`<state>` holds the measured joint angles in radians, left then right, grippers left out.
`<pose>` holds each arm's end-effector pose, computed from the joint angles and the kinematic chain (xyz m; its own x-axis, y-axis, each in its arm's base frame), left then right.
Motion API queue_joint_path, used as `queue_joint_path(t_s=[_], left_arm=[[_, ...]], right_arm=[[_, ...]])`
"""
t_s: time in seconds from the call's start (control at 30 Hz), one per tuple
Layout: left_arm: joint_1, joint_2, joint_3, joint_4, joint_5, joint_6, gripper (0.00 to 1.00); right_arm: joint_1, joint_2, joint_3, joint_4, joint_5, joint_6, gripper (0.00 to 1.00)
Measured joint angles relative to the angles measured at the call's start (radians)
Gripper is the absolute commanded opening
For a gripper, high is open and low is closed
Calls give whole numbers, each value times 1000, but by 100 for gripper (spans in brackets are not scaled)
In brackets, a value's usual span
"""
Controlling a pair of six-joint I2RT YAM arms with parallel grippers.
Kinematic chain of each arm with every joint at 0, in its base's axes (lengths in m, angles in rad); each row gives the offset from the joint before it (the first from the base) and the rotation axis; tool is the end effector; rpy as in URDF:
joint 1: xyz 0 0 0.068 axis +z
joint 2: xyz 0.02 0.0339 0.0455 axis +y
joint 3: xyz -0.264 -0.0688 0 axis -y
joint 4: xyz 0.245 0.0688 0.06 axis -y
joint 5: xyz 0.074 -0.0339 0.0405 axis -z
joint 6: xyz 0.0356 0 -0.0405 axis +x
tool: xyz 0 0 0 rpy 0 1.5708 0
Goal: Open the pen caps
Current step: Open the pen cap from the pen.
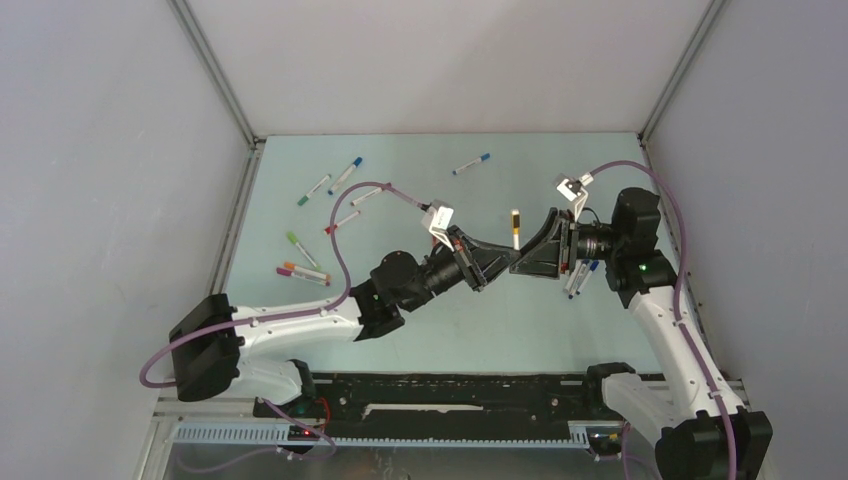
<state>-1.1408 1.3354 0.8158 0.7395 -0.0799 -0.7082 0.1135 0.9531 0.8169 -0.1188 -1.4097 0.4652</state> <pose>0.1309 -0.2785 0.3245 -0.4992 -0.4669 -0.7299 0.7227 0.2404 -0.6480 0.1899 0.0570 0.3348 -0.6579 -0.0026 -0.7531 -0.7519 0.0586 0.6566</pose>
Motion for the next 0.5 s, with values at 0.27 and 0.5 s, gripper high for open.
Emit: queue_joint_path(t_s=[0.27,0.5], left_arm=[[-3,0,0,9,-20,0,0],[-3,0,0,22,-25,0,1]], right_arm=[[12,1,-3,19,0,13,18],[14,2,-11,61,-1,32,0]])
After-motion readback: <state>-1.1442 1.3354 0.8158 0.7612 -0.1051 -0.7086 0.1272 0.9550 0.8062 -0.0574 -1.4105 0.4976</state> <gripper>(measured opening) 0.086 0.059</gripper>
